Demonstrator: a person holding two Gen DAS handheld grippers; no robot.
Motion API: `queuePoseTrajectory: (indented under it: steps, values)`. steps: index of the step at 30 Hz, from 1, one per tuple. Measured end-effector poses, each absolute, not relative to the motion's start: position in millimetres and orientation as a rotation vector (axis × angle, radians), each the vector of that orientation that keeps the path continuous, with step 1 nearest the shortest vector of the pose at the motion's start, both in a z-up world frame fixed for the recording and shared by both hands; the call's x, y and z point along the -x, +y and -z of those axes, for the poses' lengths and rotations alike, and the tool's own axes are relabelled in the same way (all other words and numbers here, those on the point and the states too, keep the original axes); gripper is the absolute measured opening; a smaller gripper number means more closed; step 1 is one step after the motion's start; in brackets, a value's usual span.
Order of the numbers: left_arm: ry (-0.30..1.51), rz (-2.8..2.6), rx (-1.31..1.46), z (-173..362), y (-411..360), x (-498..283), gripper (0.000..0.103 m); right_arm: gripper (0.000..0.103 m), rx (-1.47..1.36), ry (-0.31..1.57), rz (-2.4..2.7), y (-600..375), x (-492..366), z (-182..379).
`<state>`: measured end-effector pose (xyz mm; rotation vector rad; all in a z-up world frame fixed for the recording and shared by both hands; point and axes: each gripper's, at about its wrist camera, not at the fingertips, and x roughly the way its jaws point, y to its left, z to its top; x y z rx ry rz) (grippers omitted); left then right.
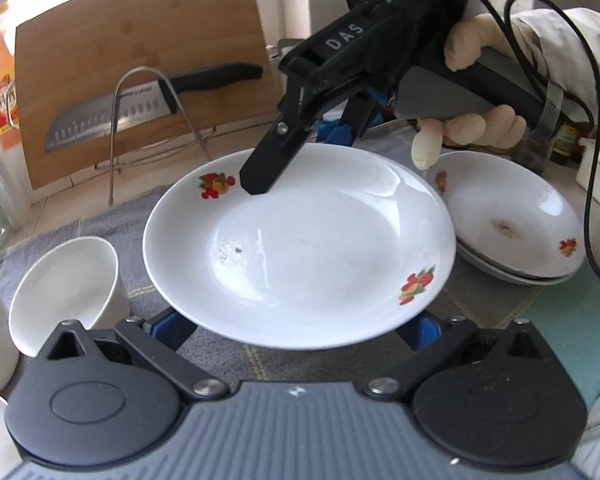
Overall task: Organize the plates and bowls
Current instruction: 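Carry the flower-print plate with the right gripper over the plate stack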
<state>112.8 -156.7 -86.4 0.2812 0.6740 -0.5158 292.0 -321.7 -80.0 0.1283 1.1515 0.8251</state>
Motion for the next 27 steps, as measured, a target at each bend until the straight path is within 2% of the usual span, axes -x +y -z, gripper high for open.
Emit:
queuePoseTrajectory:
  steps: [27]
  values:
    - [0.664, 0.703, -0.388, 75.0, -193.4, -77.8, 0.102, 0.103, -0.234, 1.083, -0.676, -384.4, -210.0, 65.8]
